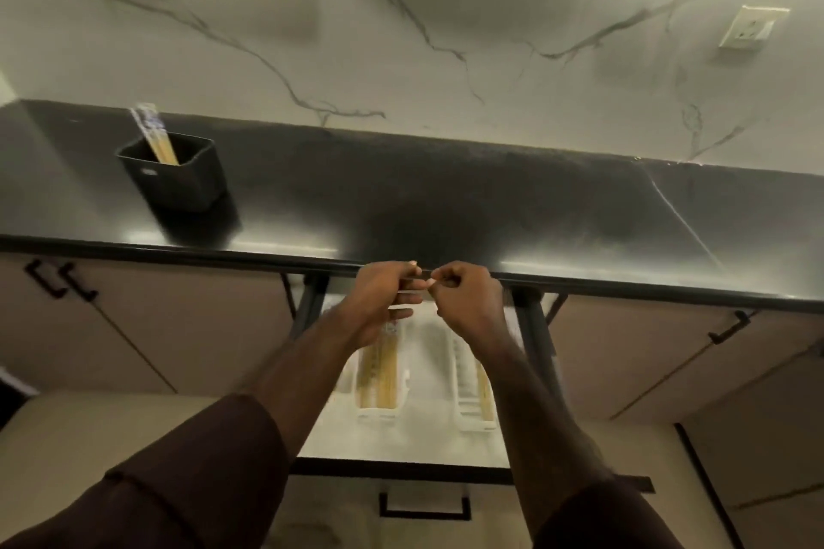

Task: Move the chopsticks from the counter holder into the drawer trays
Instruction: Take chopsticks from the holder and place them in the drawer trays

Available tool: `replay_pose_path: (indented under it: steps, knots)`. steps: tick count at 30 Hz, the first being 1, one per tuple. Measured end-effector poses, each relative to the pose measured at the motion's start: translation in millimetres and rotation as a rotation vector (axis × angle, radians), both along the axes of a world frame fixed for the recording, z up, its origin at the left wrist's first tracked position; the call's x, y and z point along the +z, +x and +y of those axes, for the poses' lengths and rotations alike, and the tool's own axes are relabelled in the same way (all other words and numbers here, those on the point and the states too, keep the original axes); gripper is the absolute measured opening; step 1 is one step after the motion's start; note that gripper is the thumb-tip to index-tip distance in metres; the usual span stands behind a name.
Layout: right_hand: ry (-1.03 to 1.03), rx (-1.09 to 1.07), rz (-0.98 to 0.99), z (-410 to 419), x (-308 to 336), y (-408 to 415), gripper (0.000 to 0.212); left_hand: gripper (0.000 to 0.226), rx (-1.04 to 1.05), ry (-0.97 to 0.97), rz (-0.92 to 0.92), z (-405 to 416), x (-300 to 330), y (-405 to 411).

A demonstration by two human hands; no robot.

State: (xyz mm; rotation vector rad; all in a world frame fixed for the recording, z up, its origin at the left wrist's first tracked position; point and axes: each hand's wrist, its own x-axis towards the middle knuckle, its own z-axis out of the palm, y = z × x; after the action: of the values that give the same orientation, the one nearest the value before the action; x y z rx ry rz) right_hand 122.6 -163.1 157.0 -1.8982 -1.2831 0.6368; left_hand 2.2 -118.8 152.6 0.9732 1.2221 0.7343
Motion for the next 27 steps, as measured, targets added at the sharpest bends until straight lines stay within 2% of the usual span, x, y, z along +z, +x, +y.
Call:
replay_pose_path:
  steps: [5,11,15,20,27]
  knots:
    - [0.099,-0.052,0.001,15,22,-104,0.013,0.025,0.124,0.074,-0.009,6,27,-119]
    - [0.126,0.013,0.027,38,43,-258,0.014,0.027,0.196,0.177,-0.010,11,56,-279]
    - [0.154,0.092,0.003,56,60,-330,0.010,0.023,0.243,0.228,-0.013,31,72,-356]
    - [0.189,0.155,-0.004,92,73,-374,0.012,0.020,0.289,0.259,-0.043,64,77,-406]
    - [0.213,0.205,-0.012,158,73,-390,0.013,0.019,0.310,0.264,-0.022,124,74,-418]
